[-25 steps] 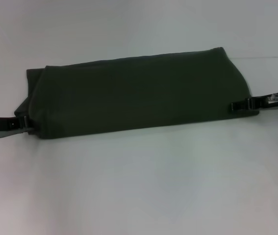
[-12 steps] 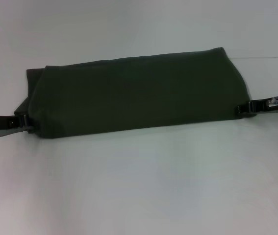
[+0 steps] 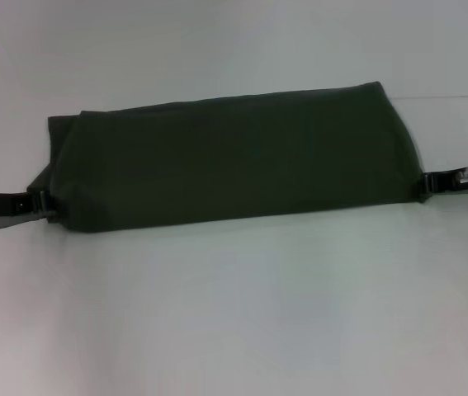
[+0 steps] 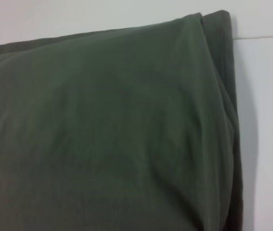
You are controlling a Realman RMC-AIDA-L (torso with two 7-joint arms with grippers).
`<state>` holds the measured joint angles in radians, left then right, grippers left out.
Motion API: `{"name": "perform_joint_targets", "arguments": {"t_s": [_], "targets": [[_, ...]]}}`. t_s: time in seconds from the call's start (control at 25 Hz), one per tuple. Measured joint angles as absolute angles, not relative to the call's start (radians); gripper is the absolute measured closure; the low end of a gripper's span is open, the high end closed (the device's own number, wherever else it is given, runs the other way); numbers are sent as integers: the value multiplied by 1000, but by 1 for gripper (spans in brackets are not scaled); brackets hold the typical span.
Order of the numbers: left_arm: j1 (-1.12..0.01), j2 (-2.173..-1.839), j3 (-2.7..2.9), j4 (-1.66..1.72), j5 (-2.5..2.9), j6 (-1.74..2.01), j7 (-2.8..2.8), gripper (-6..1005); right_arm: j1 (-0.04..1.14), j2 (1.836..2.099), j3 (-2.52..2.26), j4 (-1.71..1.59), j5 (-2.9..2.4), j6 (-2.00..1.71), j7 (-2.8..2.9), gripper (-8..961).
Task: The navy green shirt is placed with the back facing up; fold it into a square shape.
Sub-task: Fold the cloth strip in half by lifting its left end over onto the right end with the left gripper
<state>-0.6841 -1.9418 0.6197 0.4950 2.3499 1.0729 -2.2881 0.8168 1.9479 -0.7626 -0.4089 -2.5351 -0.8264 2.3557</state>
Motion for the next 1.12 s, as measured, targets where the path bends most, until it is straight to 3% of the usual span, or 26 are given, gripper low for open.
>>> {"name": "perform_joint_targets", "arguments": {"t_s": [0.24, 0.68, 1.12], "targets": [[-685, -1942, 620, 497, 2350, 1076, -2289, 993, 809, 1944, -758, -412, -2533, -848, 2355, 906], [-679, -1925, 610, 525, 2354, 1173, -2301, 993, 745, 1943, -707, -533, -2513, -1041, 2362, 909], [-671, -1889, 537, 560, 2445, 1394, -2316, 992, 668, 1944, -647, -643, -2511, -1241, 2364, 908]]}}
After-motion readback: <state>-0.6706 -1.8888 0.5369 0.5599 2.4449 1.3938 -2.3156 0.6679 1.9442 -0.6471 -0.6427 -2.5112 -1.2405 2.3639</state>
